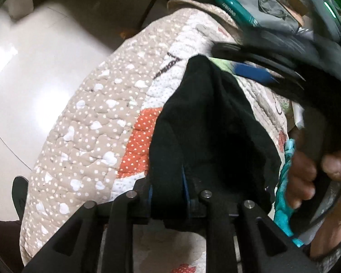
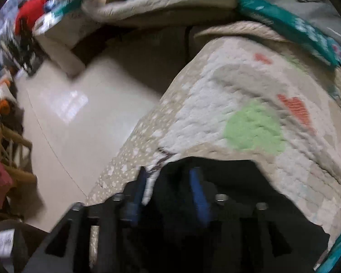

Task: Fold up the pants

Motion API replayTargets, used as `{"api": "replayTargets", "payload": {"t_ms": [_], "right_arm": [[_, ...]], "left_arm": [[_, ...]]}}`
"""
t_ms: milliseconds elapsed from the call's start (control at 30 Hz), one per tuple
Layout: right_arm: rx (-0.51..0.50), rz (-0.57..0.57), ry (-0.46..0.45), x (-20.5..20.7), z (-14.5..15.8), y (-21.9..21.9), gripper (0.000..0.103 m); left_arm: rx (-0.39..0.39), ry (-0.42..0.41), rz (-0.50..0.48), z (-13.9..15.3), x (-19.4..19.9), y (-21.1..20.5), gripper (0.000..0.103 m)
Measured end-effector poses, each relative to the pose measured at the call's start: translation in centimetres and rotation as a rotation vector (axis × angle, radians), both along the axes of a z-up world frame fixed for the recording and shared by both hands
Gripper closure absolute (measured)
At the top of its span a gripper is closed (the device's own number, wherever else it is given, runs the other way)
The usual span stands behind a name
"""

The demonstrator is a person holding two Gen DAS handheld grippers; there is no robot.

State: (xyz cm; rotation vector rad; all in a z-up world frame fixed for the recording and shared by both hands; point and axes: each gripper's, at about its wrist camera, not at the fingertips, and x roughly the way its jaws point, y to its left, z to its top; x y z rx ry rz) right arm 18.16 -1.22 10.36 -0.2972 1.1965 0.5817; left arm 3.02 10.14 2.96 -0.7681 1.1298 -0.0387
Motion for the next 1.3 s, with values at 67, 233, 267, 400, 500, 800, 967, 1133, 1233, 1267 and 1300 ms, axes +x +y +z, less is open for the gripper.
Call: {"api": "replayTargets", "payload": {"t_ms": [67,233,267,400,500,800,967,1133,1233,1267,1300], "right_arm": [[0.024,-0.064,-0.053,0.1,2.2,-3.2,0.045],[0.009,-0.156,-0.105,-2.1,5.1,-11.2,0.045],[0.011,-0.163,-0.099,-2.8,5.1,-12.2,0.045],[0.097,-0.214,-0.022,-6.2,3.5,-15.7,0.042],[0.164,-0.277,0.060,-7.4,1.1,-17.0,0.039],[0.237,-0.258,0.222,-7.0,-2.9,-13.8,0.083],[0.241,-0.244,0.084,-5.4,0.9,-13.0,0.084],[0.150,-0.259,0.038,-4.1,0.4,-13.8,0.081],[0.016,-0.282,0.014,-4.0,-1.5,-14.7,0.063],[-0.012,-0.321,-0.018,-4.1,-1.5,-15.4,0.058],[0.002,-0.352,-0.046,-4.3,-1.0,-16.0,0.058]], "left_arm": [[-0.014,-0.016,0.016,0.5,-0.3,0.5,0.081],[-0.037,-0.054,0.075,1.2,-1.0,2.1,0.073],[-0.038,-0.061,0.089,1.3,-1.2,2.6,0.072],[-0.041,-0.072,0.119,1.2,-2.1,3.2,0.071],[-0.033,-0.077,0.113,1.1,-1.1,2.6,0.071],[-0.005,-0.083,0.096,1.2,-0.6,1.6,0.069],[0.007,-0.064,0.086,0.6,-0.1,1.2,0.069],[0.015,-0.054,0.080,0.3,0.1,0.8,0.063],[0.031,-0.060,0.076,0.4,0.2,0.5,0.063],[0.045,-0.065,0.073,0.5,0.2,0.4,0.063],[0.058,-0.069,0.069,0.6,0.3,0.2,0.063]]}}
